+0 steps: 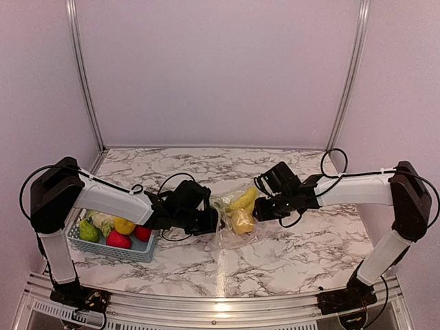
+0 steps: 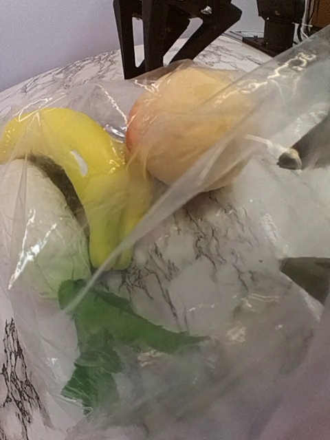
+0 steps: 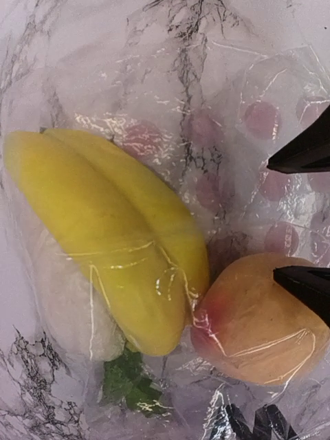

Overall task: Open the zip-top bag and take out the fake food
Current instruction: Adjust the fake fruit in the zipper food storage bag, then pick up the fake fruit from the zipper food storage bag.

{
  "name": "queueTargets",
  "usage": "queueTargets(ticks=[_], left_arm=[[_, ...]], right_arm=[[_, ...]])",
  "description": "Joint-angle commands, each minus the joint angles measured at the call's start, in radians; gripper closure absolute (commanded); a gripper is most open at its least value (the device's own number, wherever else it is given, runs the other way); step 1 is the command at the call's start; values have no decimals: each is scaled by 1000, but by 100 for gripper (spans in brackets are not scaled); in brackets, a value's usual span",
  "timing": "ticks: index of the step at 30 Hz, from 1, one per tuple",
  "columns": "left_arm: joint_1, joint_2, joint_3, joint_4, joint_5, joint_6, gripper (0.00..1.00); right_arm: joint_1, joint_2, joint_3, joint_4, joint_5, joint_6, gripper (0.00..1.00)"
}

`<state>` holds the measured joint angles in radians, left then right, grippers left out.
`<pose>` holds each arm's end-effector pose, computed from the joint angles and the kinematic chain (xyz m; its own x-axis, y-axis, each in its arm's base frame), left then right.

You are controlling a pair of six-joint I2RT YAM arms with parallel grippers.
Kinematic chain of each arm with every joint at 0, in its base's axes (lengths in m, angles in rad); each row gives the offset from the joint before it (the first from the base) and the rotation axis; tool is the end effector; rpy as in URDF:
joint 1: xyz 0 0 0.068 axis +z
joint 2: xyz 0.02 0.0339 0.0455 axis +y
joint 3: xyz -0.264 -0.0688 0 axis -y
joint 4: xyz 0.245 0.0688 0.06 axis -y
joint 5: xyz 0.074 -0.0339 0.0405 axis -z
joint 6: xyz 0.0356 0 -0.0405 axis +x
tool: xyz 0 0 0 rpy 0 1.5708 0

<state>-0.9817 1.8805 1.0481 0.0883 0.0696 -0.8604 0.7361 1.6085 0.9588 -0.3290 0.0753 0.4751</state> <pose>0.2148 -0.3259 0.1500 -0.8958 -0.0207 -0.4441 0.2741 0.7606 -0.5885 0.2408 0.2145 0.1860 -0.8388 -0.1445 -0.5248 -0.2864 0.9371 0.1998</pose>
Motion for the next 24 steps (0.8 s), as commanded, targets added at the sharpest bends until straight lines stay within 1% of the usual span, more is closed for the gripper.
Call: queueTargets(ticks=[1,6,10,16,19,24], left_arm=[[-8,-9,-3,22,-4,23,55],[-10,-19,-11,31,-10,23,49],[-11,-43,-28,50,-16,28,41],[-16,-55,-28,70,-7,40,29],[-18,-52,-25,77,0,42,25],[-21,-24,10,30,-6,53,19]], right_arm=[[6,39,21,34,-15,4,54],[6,57,11,53,-26,-2,45],[6,68,4,63,-30,-5,37],[23,86,7,72,-25,-17,30],[35,100,13,72,-17,-21,27],[53,123,20,76,-14,-27,24]])
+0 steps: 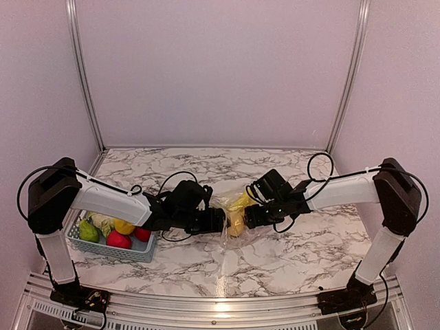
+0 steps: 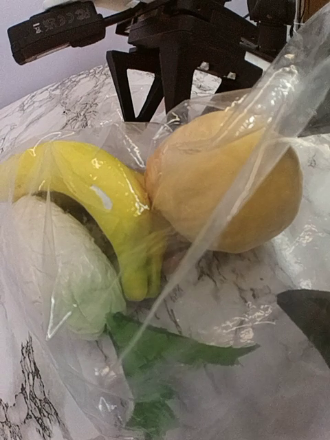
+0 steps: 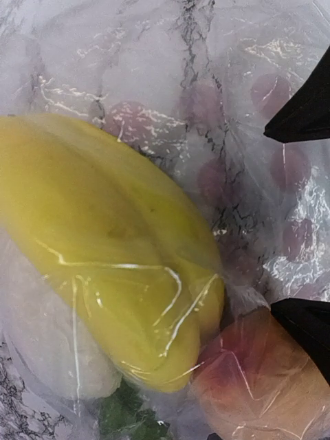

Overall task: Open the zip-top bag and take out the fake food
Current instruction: Pick up the fake fruit from the zipper food storage bag.

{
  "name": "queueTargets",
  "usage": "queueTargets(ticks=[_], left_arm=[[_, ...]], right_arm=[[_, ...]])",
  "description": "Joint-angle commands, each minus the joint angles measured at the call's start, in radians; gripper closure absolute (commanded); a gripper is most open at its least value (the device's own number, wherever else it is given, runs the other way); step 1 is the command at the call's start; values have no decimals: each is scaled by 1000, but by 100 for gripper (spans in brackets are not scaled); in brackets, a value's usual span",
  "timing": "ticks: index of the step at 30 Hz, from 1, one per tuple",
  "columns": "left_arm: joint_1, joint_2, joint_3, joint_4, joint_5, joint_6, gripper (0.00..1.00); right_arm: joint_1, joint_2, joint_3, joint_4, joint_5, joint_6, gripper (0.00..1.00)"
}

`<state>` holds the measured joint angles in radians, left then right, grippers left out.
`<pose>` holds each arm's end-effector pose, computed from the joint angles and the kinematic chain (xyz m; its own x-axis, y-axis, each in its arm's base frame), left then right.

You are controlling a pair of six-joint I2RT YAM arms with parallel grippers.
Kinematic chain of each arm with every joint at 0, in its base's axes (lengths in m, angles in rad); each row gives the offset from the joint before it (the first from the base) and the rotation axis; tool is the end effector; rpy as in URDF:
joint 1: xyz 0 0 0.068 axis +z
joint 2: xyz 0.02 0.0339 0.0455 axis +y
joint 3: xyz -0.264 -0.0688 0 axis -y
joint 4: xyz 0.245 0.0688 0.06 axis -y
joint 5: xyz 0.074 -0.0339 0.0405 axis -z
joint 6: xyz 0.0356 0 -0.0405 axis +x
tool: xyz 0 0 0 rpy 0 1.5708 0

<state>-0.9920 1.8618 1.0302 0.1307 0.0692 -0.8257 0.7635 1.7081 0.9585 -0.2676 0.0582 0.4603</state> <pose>0.2106 -0.3269 0.1551 -0.8743 -0.0025 -0.4854 0.3265 0.7368 -0.5920 0.2427 0.2294 0.1588 -0.8474 -0.1972 -0.4930 -0.3257 0.9264 0.1892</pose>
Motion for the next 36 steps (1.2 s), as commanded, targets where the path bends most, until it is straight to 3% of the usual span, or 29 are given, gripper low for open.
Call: queueTargets(ticks=[1,10,25,36], left_arm=[[-11,-2,30,-18,-11,18,18],[-25,41,95,-85,-19,43,8],[-30,117,163,-177,-57,43,6],[-30,71,146,-183,-63,46,35]], right_arm=[[28,25,20,16,3,-14,23],[41,38,25,17,7,-35,19],[42,21,10,-4,64,1,17],[28,9,2,-12,87,13,17]])
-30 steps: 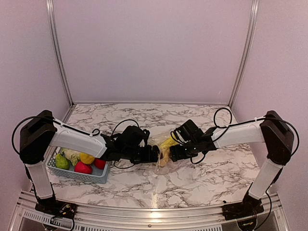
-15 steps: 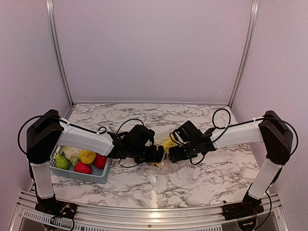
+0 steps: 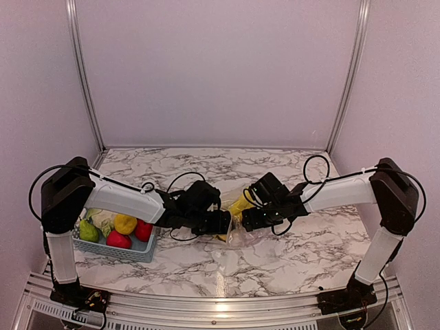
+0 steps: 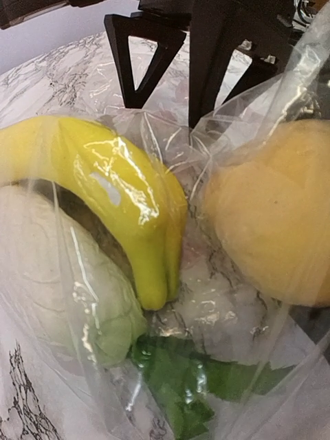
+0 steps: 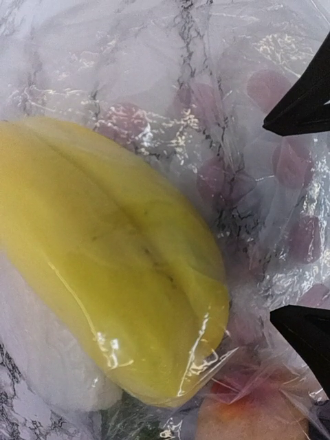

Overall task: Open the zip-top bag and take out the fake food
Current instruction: Pick up the fake fruit from the zipper food storage bag.

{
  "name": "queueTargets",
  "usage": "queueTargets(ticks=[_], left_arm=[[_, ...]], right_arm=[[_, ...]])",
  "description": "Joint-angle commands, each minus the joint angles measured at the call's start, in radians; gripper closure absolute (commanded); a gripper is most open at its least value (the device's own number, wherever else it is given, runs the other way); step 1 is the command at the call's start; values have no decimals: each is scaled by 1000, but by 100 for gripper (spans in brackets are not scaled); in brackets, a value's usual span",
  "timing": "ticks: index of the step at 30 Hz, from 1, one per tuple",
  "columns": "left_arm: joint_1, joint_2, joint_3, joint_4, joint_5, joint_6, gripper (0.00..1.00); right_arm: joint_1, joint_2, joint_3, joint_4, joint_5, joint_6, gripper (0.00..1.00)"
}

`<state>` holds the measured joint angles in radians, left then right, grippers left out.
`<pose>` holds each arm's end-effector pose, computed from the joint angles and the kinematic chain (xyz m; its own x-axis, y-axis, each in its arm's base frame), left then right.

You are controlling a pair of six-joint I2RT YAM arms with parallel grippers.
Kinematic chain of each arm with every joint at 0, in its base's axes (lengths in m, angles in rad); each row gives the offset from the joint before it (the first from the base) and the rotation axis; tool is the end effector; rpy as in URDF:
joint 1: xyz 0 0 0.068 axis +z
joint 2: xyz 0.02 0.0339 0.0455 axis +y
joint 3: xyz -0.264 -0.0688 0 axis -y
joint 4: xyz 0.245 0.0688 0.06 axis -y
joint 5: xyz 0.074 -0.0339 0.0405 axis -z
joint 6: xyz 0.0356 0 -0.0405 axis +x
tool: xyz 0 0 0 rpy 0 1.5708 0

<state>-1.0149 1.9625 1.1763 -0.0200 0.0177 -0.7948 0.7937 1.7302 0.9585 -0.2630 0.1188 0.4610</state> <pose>0.2170 -0.3505 0.1474 -0.8775 0.0602 -0.4757 0.3276 0.7998 -0.5030 0.2381 0.2360 0.1523 -0.8359 -0.2200 -0.5028 -0.3278 0.9349 0.1360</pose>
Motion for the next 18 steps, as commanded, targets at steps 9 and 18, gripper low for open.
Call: queueTargets(ticks=[9,18], left_arm=[[-7,-100,-40,-43,-42,23,39],[-7,-126,-61,-37,-30,27,31]], right_arm=[[-66,-33,-13,-16,25,-4,17],[-101,-34,-19,-16,21,-19,17]])
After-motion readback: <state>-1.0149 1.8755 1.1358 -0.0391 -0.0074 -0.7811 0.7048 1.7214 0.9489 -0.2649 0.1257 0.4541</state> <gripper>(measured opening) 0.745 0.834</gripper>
